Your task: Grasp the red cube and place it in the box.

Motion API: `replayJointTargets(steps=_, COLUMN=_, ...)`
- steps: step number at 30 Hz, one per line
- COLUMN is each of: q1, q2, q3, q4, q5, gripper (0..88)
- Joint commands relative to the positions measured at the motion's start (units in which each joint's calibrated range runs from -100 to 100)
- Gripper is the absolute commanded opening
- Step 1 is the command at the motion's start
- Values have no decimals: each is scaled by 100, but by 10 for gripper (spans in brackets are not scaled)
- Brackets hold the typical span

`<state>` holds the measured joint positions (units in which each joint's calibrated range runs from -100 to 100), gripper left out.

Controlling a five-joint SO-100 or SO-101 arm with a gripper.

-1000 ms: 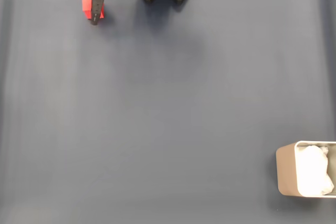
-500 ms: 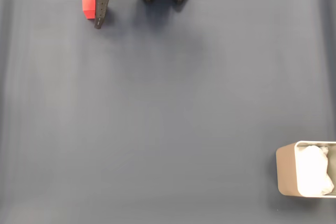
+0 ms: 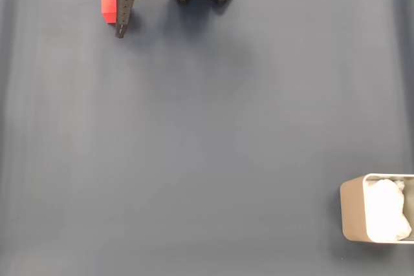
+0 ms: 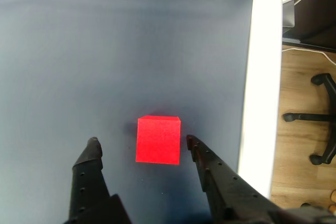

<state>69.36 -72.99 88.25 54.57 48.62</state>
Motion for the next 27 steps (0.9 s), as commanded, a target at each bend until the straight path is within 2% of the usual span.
replayJointTargets(steps=1, q1=-40, q2=98, q3=-20, q4=-138, q5=-10, gripper=374)
replayJointTargets(steps=8, q1=-47, q2=211, q3=-65, q4=-228, q5=-20, gripper=352)
replayJointTargets(steps=27, q1=-11, q2=271, q3=-111, q4=-228, q5=68, gripper=175)
